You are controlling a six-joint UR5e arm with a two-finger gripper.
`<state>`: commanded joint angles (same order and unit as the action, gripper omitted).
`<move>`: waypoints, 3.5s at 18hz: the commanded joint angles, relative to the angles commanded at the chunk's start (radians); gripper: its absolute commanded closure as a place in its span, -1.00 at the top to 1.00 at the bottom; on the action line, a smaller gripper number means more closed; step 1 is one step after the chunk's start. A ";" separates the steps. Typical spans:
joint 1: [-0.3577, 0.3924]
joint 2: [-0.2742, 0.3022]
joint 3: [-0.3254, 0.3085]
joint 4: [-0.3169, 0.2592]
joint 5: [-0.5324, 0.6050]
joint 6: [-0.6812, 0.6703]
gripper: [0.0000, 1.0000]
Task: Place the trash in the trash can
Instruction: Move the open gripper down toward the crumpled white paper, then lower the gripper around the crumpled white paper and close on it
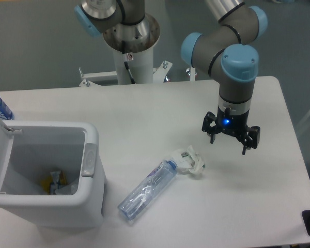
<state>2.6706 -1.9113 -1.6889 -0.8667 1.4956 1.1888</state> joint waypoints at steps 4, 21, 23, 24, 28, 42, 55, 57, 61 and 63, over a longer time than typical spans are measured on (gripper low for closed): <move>0.000 0.002 -0.006 0.000 0.000 -0.006 1.00; -0.103 -0.054 -0.104 0.005 -0.008 -0.003 1.00; -0.109 -0.060 -0.110 0.005 -0.005 -0.003 1.00; -0.109 -0.060 -0.115 0.003 -0.003 -0.003 1.00; -0.109 -0.054 -0.123 0.003 -0.003 0.005 1.00; -0.110 -0.060 -0.118 -0.002 -0.002 -0.005 1.00; -0.127 -0.097 -0.127 -0.006 0.048 -0.011 -0.61; -0.127 -0.098 -0.127 -0.005 0.049 -0.012 -1.00; -0.126 -0.095 -0.103 -0.005 0.038 -0.046 -1.00; -0.120 -0.087 -0.083 -0.015 0.040 -0.048 -1.00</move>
<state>2.5510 -1.9988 -1.7718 -0.8820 1.5355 1.1413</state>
